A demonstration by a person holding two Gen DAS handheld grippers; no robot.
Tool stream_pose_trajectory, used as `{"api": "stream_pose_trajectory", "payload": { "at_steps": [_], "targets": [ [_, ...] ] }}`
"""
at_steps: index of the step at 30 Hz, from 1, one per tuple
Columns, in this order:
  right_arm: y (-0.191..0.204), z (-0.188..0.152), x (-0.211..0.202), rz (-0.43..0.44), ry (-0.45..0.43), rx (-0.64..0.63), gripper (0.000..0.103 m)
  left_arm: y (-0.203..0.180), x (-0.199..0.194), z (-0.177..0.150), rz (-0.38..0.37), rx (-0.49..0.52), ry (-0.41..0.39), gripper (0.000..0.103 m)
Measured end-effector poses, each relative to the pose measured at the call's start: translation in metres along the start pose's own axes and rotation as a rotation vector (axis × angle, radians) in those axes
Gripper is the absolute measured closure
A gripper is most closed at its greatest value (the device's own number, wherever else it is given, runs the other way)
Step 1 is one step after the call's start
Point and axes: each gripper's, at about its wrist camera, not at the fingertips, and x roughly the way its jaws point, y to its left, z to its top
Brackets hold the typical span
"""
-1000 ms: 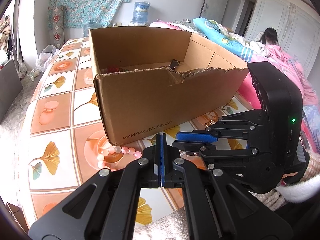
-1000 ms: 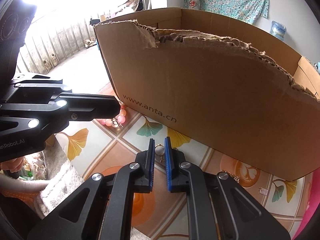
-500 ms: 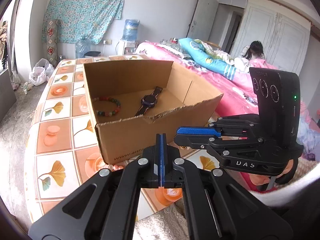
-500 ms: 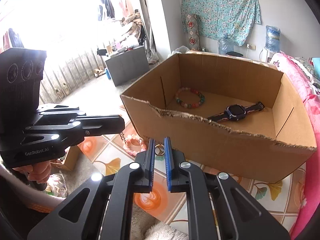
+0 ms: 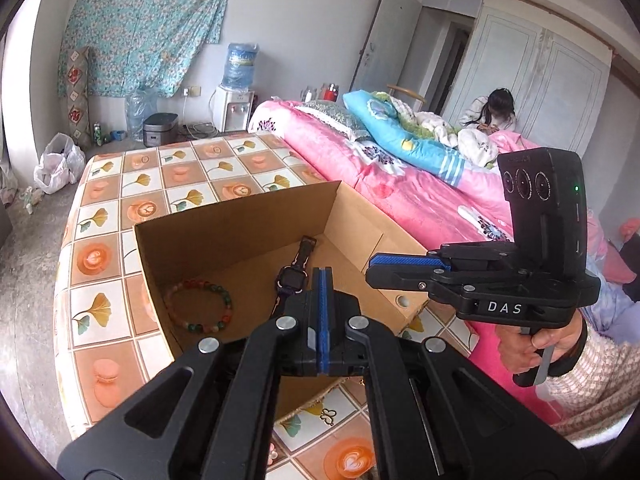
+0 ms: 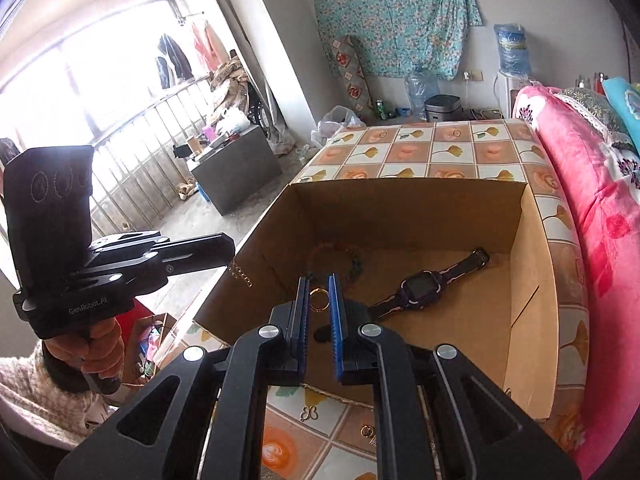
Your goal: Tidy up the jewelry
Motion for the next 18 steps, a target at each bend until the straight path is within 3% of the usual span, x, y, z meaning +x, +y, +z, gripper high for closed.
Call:
{"api": "stream_pose_trajectory", "payload": {
  "at_steps": [4, 9, 12, 16, 18],
  "targets": [
    [-0.033, 0.035, 0.046, 0.014, 0.134, 0.096, 0.093, 0.03, 0.048, 0.023, -0.003, -0.081, 0.135, 0.103],
    [-0.063, 0.065, 0.109, 0.021, 0.285, 0.162, 0.093, 0.055, 0.092, 0.024, 0.04, -0.165, 0.283, 0.103],
    [-0.071, 0.072, 0.138, 0.014, 0.338, 0.183, 0.092, 0.061, 0.109, 0.021, 0.072, -0.185, 0.334, 0.103],
    [-0.078, 0.075, 0.159, -0.003, 0.365, 0.192, 0.092, 0.068, 0.118, 0.018, 0.084, -0.214, 0.355, 0.09],
    [-0.081, 0.074, 0.16, -0.001, 0.356, 0.204, 0.092, 0.071, 0.12, 0.017, 0.091, -0.219, 0.358, 0.09]
  ]
}}
